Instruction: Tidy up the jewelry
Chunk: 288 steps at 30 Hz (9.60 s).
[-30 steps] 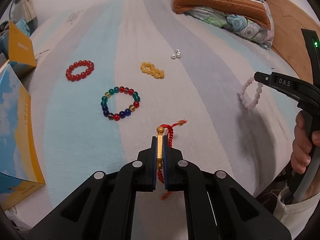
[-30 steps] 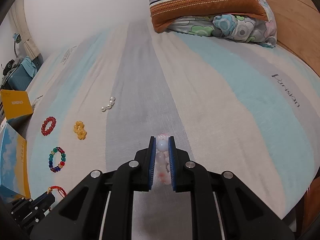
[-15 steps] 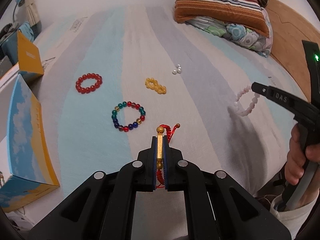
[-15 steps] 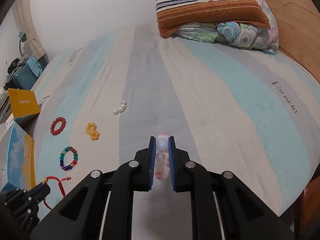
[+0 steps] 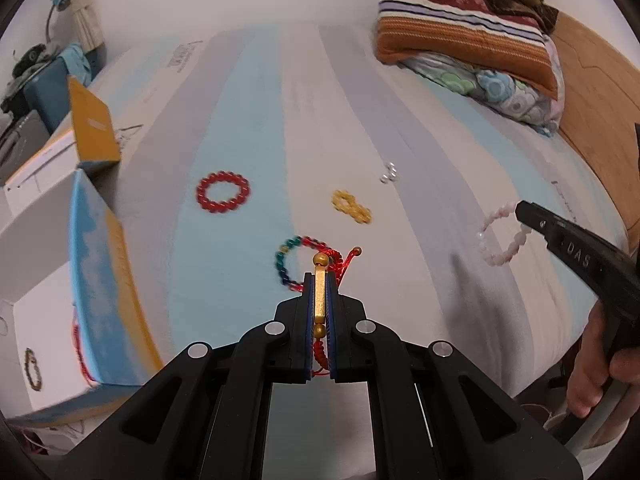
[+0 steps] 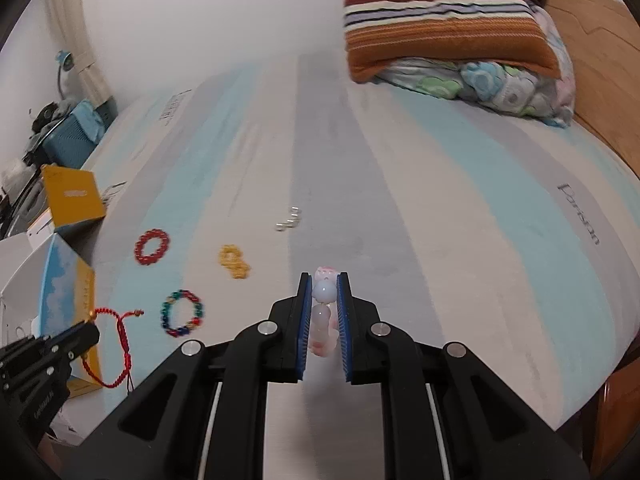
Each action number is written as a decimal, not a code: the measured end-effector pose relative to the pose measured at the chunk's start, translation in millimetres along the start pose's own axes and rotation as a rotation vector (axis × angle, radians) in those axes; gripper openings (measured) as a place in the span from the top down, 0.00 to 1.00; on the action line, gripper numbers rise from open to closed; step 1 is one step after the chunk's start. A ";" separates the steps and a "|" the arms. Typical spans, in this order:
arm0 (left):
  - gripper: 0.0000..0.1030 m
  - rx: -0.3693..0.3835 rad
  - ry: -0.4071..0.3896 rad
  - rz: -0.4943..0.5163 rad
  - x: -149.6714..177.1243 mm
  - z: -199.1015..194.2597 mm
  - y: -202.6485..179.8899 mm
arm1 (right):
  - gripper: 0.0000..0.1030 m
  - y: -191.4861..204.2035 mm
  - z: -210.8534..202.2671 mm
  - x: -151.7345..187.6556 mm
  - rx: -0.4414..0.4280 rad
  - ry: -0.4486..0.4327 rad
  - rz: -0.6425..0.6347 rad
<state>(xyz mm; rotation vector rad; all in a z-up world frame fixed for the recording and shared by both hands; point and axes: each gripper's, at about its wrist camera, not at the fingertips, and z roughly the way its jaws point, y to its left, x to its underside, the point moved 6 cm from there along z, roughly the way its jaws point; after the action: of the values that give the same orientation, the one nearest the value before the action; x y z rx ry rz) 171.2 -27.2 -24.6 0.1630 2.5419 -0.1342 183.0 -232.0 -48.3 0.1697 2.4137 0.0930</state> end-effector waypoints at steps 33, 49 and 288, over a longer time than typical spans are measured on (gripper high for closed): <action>0.96 -0.172 -0.105 -0.249 8.8 -125.3 224.1 | 0.88 289.5 -55.7 -9.8 -0.219 -0.059 -0.293; 0.96 -0.266 -0.031 -0.386 71.3 -132.2 332.8 | 0.89 419.8 -51.2 53.0 -0.322 0.028 -0.467; 0.91 -0.034 0.059 -0.091 0.5 78.8 40.2 | 0.90 58.7 127.9 -49.7 0.010 0.094 -0.141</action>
<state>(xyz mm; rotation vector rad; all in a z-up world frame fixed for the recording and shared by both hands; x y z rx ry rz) 219.9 2.1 -92.3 0.0384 2.6093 -0.1227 310.4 -178.6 -105.1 -0.0007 2.5124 0.0252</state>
